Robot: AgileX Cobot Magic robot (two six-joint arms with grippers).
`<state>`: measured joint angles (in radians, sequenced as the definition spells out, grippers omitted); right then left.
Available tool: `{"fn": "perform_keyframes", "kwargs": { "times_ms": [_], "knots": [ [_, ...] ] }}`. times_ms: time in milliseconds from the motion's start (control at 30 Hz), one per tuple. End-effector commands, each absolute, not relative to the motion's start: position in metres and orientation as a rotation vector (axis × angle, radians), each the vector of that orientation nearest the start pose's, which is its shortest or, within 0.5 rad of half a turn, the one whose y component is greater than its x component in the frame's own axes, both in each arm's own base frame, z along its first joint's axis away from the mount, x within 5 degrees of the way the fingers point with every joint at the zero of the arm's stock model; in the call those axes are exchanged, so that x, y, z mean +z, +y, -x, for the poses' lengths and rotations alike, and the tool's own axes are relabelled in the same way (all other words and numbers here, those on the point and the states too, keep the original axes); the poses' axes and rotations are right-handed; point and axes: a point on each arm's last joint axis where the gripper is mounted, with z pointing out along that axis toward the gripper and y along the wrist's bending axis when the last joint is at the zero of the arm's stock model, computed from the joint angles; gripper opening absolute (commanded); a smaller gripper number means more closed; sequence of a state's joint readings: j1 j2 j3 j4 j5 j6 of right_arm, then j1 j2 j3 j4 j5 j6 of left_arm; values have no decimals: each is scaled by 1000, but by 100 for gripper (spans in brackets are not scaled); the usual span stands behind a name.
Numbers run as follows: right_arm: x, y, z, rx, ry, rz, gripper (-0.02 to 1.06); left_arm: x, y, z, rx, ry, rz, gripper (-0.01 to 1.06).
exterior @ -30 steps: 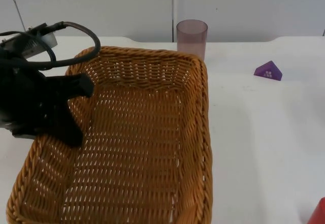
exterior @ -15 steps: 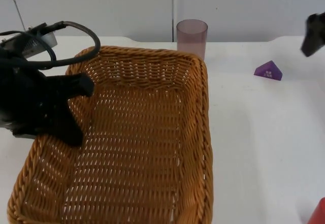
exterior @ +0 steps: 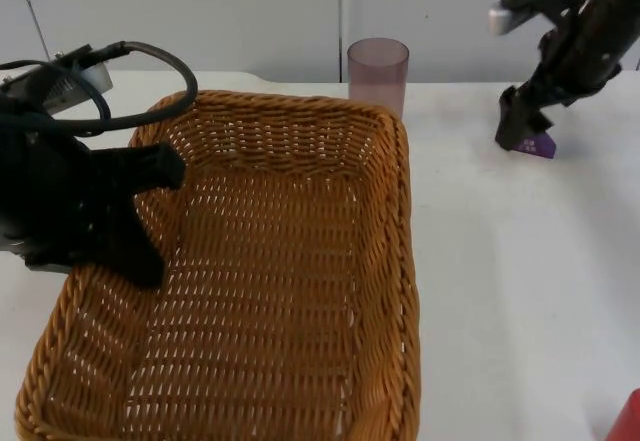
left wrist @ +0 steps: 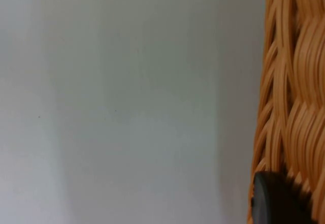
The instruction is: Pick up the basket with the left hand and place the triangular block into the basket with the right hand.
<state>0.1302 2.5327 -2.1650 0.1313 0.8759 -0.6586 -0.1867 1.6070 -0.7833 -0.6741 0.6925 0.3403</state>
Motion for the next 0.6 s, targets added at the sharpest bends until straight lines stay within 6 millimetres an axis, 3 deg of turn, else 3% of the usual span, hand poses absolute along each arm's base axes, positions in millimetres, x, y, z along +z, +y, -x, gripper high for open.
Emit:
{"fn": "perform_keyframes", "kwargs": {
  "times_ms": [0, 200, 567],
  "knots": [
    [118, 85, -534, 1, 2504, 1005, 100, 175, -86, -259, -687, 2880, -22, 0],
    [99, 85, -537, -14, 2487, 1030, 96, 175, -86, -259, -687, 2880, -22, 0],
    [91, 82, -535, -33, 2521, 1084, 63, 175, -86, -259, -687, 2880, -22, 0]
  ]
}}
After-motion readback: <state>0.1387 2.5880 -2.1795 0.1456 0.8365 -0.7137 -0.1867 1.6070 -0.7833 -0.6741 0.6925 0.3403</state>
